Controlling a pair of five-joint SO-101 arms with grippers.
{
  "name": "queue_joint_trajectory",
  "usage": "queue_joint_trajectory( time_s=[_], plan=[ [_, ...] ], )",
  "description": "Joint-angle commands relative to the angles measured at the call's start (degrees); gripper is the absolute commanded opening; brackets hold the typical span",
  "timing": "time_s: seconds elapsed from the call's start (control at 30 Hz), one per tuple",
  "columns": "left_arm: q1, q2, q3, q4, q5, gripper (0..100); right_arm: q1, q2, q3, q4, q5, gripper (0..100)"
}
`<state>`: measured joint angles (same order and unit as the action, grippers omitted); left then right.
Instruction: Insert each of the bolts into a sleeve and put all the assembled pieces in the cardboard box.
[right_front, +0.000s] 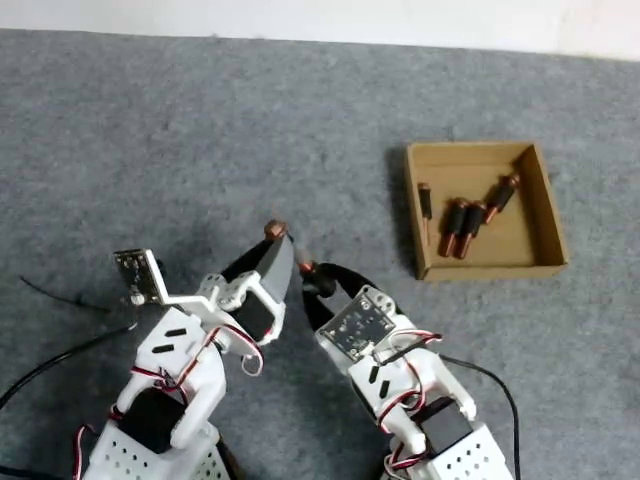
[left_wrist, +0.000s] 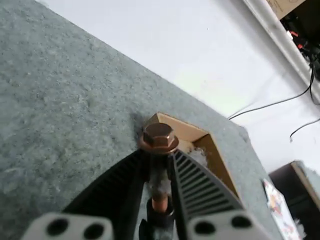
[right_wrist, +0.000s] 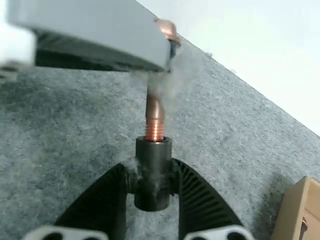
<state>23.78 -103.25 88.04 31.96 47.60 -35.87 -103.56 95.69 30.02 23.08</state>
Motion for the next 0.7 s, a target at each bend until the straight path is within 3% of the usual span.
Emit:
queue_joint_trajectory(
  time_s=[0.0,0.13,0.47,0.53,0.67],
  plan=[
    [4.4,0.2,0.6,0.8,-5.4,1,-0.2,0.1,7.1,0.1,0.3,0.5],
    [8.8,0.2,3.3,0.8,-11.4,1,-0.2,0.1,7.1,0.1,0.3,0.5],
    [8.3,0.2,3.2,2.2,-11.8,1,-0.2,-0.4,7.1,1.3,0.3,0.5],
    [8.3,0.2,2.3,4.8,-11.8,5,-0.2,-0.4,7.1,1.4,0.3,0.5],
    [8.3,0.2,0.2,12.0,-11.6,23,-0.2,-0.4,7.2,1.4,0.3,0.5]
  ],
)
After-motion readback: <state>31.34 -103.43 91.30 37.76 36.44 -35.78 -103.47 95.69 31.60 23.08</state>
